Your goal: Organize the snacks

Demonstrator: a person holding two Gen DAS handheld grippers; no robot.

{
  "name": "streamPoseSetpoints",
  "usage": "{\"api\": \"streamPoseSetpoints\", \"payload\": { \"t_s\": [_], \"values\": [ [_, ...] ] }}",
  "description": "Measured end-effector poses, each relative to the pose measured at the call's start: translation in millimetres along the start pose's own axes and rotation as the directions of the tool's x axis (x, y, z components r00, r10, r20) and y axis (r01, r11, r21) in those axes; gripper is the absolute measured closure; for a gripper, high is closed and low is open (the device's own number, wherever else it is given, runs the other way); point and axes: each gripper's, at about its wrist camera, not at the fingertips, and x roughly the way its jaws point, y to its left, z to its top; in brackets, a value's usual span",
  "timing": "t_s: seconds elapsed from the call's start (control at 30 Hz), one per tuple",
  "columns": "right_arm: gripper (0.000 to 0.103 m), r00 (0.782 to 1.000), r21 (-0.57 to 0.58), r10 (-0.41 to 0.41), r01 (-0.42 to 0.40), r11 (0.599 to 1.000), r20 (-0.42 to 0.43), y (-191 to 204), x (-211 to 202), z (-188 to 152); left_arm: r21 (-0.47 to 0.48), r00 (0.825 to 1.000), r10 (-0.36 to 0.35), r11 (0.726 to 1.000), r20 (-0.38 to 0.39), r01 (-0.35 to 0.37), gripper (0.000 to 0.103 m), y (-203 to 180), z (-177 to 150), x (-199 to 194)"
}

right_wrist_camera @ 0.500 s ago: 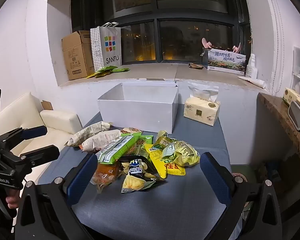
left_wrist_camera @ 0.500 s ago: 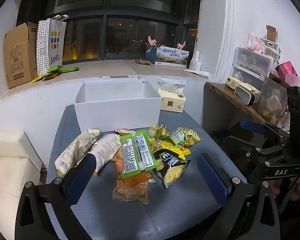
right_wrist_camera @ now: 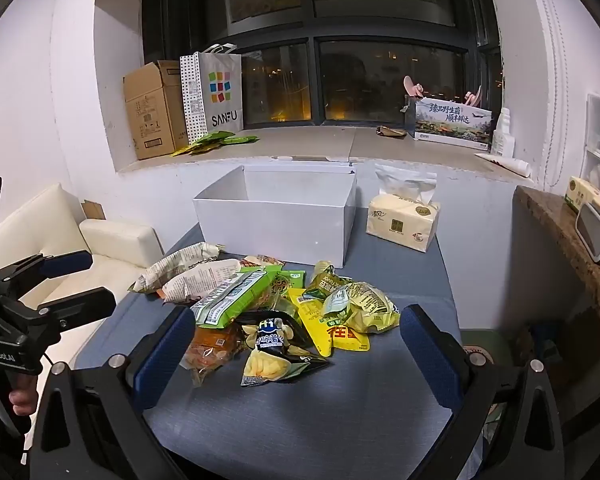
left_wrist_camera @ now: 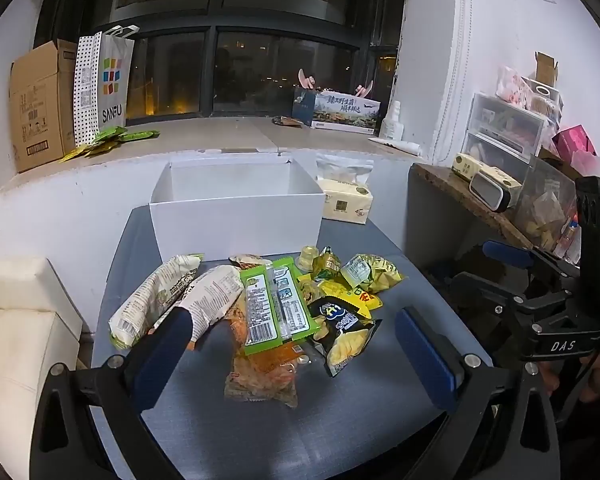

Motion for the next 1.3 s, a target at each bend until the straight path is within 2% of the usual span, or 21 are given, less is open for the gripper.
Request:
{"api": "streamPoseSetpoints", "payload": {
  "t_s": [0.77, 1.2, 1.3],
  "values": [
    [0.000, 1.000, -0.001, 0.002, -0.002, 1.000, 0.001, -1.7, 1.2, -0.5, -0.036, 0.998, -0.039, 0.999, -0.051, 0.037, 0.000, 5.1, -0.5, 10.4],
    [0.000, 1.000, 0.003, 0.004, -0.004, 1.000, -0.002, -2.3, 0.7, -1.2, -0.066, 0.993, -0.060, 0.996, -0.104, 0.054, 0.000, 8.4, 2.5, 32.7],
    [0.000, 1.000, 0.003, 0.003, -0.003, 1.000, -0.002, -2.3, 0.5, -1.8, -0.084, 0.989, -0.066, 0.995, -0.133, 0.055, 0.000, 12.7, 8.1, 47.9]
  ]
}}
